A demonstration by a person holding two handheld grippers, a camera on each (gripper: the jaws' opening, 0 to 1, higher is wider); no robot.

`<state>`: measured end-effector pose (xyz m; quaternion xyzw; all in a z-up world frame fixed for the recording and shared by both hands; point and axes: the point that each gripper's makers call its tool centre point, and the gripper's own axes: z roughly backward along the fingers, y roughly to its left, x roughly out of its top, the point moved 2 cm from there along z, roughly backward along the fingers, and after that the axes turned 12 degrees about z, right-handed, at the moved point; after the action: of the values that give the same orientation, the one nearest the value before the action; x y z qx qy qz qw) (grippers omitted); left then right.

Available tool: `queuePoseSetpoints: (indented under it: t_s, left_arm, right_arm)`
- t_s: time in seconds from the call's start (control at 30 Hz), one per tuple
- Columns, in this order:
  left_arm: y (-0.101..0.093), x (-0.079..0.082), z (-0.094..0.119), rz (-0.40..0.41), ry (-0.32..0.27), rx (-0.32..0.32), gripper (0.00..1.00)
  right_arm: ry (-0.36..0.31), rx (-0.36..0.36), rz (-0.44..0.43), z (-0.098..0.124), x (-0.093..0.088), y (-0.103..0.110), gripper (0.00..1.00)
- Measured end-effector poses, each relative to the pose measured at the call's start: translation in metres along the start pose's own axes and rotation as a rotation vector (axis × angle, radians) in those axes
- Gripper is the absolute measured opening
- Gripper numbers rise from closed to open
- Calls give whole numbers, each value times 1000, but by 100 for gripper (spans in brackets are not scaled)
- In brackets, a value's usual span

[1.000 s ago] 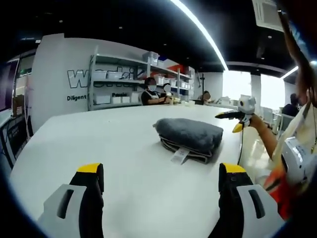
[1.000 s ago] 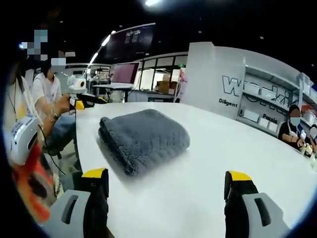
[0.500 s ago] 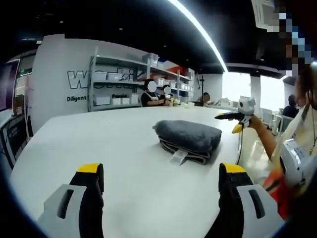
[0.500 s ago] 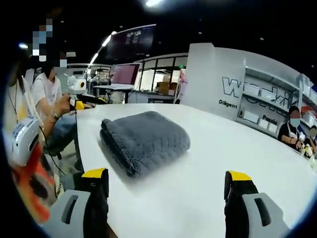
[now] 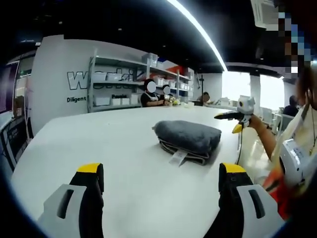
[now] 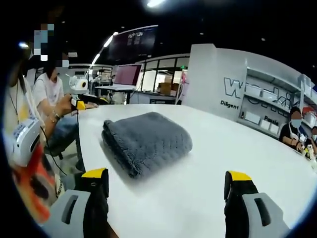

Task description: Fold the towel on the table until its edges align and the towel forms a compact rectangular stack.

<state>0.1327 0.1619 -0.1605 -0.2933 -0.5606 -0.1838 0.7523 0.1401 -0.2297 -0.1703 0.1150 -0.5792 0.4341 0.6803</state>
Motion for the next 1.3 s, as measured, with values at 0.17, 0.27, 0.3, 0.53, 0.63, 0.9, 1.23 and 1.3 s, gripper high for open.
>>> queuePoseSetpoints:
  t_s: [0.17, 0.27, 0.3, 0.53, 0.63, 0.9, 1.23, 1.3]
  left_arm:
    - [-1, 0, 1, -2, -1, 0, 95]
    - [0, -1, 1, -1, 2, 2, 95]
    - [0, -1, 0, 0, 1, 3, 95]
    - [-1, -1, 0, -1, 1, -2, 95]
    - [-1, 0, 0, 0, 1, -2, 95]
    - [-1, 1, 1, -2, -1, 0, 95]
    - [-2, 2, 3, -5, -3, 1, 95]
    - [-2, 1, 4, -5, -3, 1, 95]
  right_arm:
    - [7, 1, 1, 0, -2, -1, 99]
    - [1, 1, -2, 1, -1, -1, 99]
    - [0, 1, -3, 1, -1, -1, 99]
    - [3, 6, 2, 0, 0, 0, 99]
    - [7, 7, 5, -1, 0, 0, 99]
    - [7, 5, 1, -1, 0, 0, 99]
    - [13, 8, 0, 0, -2, 1, 99]
    - [13, 8, 3, 0, -1, 1, 99]
